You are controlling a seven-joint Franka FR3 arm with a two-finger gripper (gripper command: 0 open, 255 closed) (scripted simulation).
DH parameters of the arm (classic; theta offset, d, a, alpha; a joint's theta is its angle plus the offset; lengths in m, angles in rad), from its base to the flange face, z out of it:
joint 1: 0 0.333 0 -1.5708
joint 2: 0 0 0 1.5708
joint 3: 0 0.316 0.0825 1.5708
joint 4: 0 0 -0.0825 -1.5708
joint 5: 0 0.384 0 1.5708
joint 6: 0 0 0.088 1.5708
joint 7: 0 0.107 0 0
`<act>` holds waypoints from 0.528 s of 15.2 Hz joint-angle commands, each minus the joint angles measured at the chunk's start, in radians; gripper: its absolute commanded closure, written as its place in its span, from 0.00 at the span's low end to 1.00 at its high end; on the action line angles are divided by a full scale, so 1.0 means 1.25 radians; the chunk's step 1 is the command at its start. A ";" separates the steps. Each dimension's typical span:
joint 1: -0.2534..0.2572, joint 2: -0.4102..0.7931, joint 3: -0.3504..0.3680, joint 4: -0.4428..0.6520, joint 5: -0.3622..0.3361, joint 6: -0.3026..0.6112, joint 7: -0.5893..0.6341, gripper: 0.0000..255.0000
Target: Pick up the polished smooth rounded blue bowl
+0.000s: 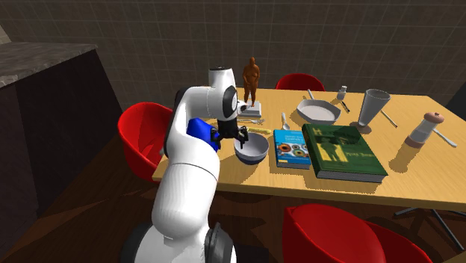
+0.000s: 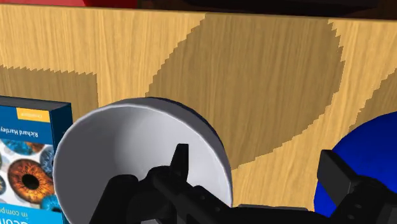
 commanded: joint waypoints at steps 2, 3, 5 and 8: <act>0.003 0.018 0.003 -0.022 -0.002 0.024 0.000 0.00; 0.004 0.014 0.002 -0.037 -0.002 0.035 0.002 0.00; 0.017 0.007 -0.009 -0.066 -0.005 0.056 0.007 0.00; 0.064 0.002 -0.046 -0.087 -0.017 0.072 0.020 0.00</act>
